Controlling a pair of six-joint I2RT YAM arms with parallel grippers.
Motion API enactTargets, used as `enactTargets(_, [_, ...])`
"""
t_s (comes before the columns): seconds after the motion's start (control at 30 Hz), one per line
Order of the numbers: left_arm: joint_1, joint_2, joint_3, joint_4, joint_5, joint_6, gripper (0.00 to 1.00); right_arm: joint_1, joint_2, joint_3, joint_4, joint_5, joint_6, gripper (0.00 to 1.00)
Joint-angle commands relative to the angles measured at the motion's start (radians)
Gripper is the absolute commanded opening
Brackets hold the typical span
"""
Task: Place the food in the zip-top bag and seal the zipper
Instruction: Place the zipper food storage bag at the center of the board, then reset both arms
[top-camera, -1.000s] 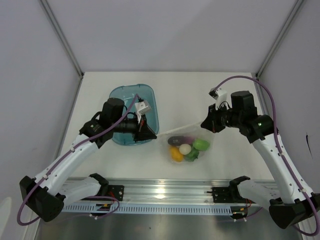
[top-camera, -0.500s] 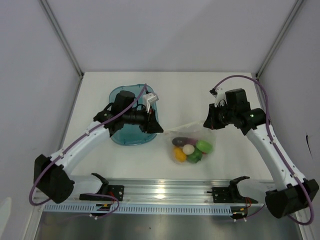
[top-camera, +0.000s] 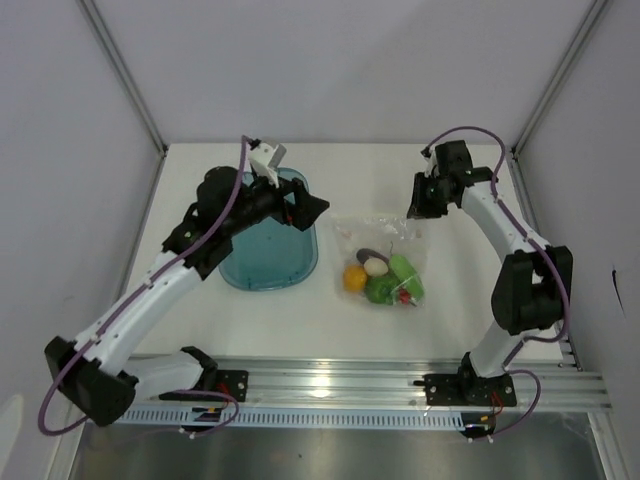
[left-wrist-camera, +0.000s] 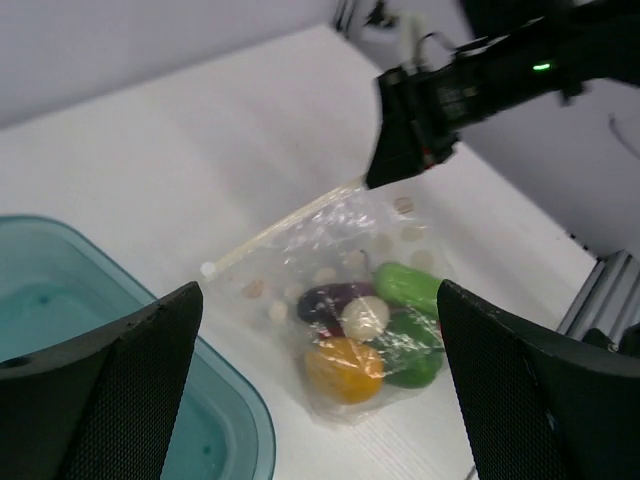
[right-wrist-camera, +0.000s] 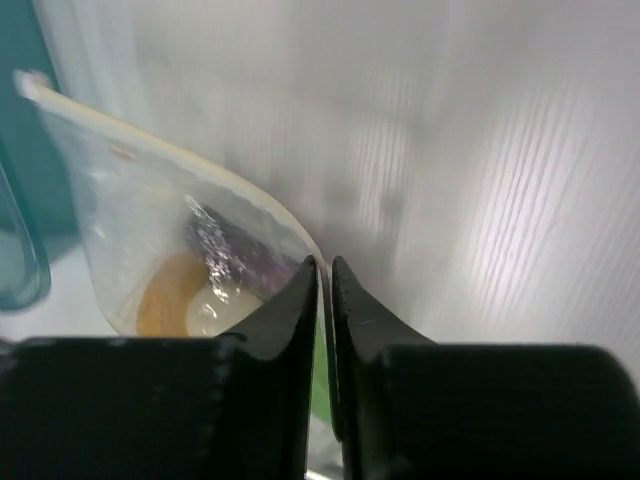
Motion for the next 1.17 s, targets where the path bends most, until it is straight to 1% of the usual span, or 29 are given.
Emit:
enactTargets(0.0, [-0.025,-0.142,-0.072,0.076,-0.012,-0.039,0.99,-0.021,0.111,0.142,0.027,0.096,-0.046,0.35])
enactTargets(0.03, [-0.027,-0.164,-0.112,0.08,0.0,-0.051,0.99,-0.023,0.136,0.165,0.025,0.101,-0.052,0.45])
enactTargets(0.07, [-0.034,-0.185,-0.138,0.087,0.024,-0.074,0.99,-0.023,0.171,0.202,0.028,0.101,-0.055,0.52])
enactTargets(0.1, [-0.039,-0.231,-0.216,0.1,0.029,-0.082,1.0,-0.023,0.182,0.211,0.038,0.107,-0.043,0.64])
enactTargets(0.13, [-0.042,-0.254,-0.243,0.113,0.029,-0.091,1.0,-0.021,0.185,0.217,0.048,0.122,-0.031,0.78])
enactTargets(0.17, [-0.048,-0.276,-0.267,0.131,0.025,-0.116,1.0,-0.02,0.181,0.228,0.054,0.166,-0.019,0.99])
enactTargets(0.2, [-0.048,-0.294,-0.29,0.139,0.02,-0.127,1.0,-0.015,0.172,0.231,0.053,0.194,0.001,0.99])
enactTargets(0.23, [-0.048,-0.328,-0.344,0.143,0.026,-0.139,0.99,0.0,0.161,0.239,0.024,0.269,0.006,0.99])
enactTargets(0.3, [-0.059,-0.357,-0.385,0.153,0.035,-0.162,0.99,0.026,0.103,0.245,-0.001,0.33,0.006,0.99])
enactTargets(0.33, [-0.065,-0.389,-0.41,0.156,0.032,-0.17,1.0,0.068,0.074,0.239,-0.033,0.366,0.005,0.99])
enactTargets(0.37, [-0.079,-0.406,-0.422,0.16,0.029,-0.177,0.99,0.091,0.044,0.209,-0.05,0.437,0.008,0.99])
enactTargets(0.43, [-0.088,-0.441,-0.465,0.179,0.019,-0.193,0.99,0.135,-0.067,0.149,-0.074,0.49,0.037,0.99])
enactTargets(0.47, [-0.089,-0.475,-0.512,0.191,0.022,-0.214,1.0,0.175,-0.11,0.077,-0.08,0.487,0.057,0.99])
enactTargets(0.5, [-0.089,-0.492,-0.528,0.209,0.023,-0.225,0.99,0.194,-0.199,0.034,-0.077,0.466,0.073,0.99])
enactTargets(0.57, [-0.092,-0.535,-0.569,0.228,0.031,-0.255,1.0,0.246,-0.291,-0.095,-0.048,0.396,0.136,0.99])
enactTargets(0.6, [-0.092,-0.547,-0.577,0.235,0.035,-0.263,0.99,0.266,-0.369,-0.123,-0.05,0.381,0.165,0.99])
enactTargets(0.63, [-0.094,-0.56,-0.585,0.237,0.038,-0.272,1.0,0.287,-0.409,-0.17,-0.057,0.378,0.22,0.99])
enactTargets(0.73, [-0.096,-0.609,-0.634,0.24,0.038,-0.305,1.0,0.402,-0.537,-0.227,-0.089,0.447,0.308,0.99])
enactTargets(0.77, [-0.097,-0.621,-0.646,0.245,0.04,-0.324,1.0,0.428,-0.561,-0.237,-0.105,0.47,0.366,0.99])
enactTargets(0.8, [-0.099,-0.644,-0.672,0.248,0.043,-0.335,0.99,0.476,-0.583,-0.243,-0.125,0.476,0.391,0.99])
enactTargets(0.93, [-0.099,-0.695,-0.714,0.252,0.069,-0.375,1.0,0.568,-0.657,-0.312,-0.224,0.521,0.504,0.99])
enactTargets(1.03, [-0.099,-0.747,-0.766,0.29,0.078,-0.415,0.99,0.637,-0.732,-0.391,-0.238,0.568,0.578,1.0])
enactTargets(1.07, [-0.1,-0.758,-0.787,0.324,0.084,-0.435,1.0,0.652,-0.785,-0.413,-0.235,0.581,0.595,0.99])
enactTargets(1.13, [-0.099,-0.776,-0.804,0.352,0.115,-0.456,1.0,0.709,-0.847,-0.469,-0.194,0.614,0.627,0.99])
